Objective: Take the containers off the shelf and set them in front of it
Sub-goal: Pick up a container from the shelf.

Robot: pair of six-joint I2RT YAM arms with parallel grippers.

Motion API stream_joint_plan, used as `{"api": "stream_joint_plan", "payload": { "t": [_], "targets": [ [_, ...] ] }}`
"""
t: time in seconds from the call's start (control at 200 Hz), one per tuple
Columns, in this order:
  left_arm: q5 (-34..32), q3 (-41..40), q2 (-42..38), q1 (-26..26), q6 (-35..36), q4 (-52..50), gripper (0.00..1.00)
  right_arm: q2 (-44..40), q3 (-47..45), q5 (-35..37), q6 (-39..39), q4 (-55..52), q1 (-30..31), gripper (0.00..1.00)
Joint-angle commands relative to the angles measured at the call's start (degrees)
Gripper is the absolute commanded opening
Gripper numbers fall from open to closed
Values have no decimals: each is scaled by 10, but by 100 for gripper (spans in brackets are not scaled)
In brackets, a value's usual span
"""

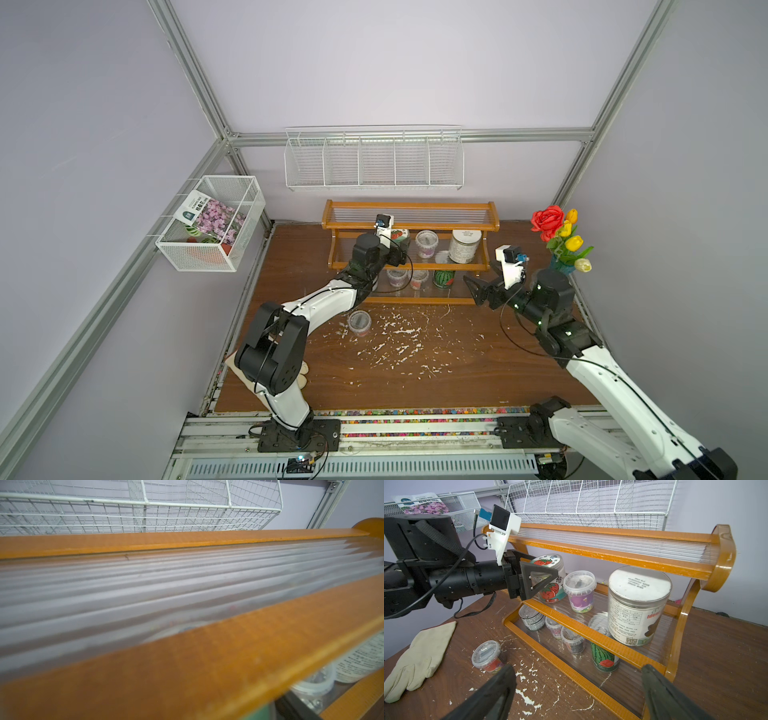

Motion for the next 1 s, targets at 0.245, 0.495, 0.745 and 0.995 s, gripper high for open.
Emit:
{"api": "stream_joint_plan", "payload": {
  "t": [0.245, 0.495, 0.745, 0.995],
  "targets": [
    [35, -13, -38, 4, 26, -3, 75, -5, -6, -4, 2, 17, -5, 97],
    [51, -49, -96, 0, 30, -5, 73, -3, -7, -11, 3, 18, -5, 97],
    [61, -94, -180, -26, 32, -66, 73, -3, -7, -23, 0, 10, -5, 97],
    [-30, -173, -278, -160, 0, -134, 72, -5, -4, -58, -25, -23, -5, 97]
  ]
}}
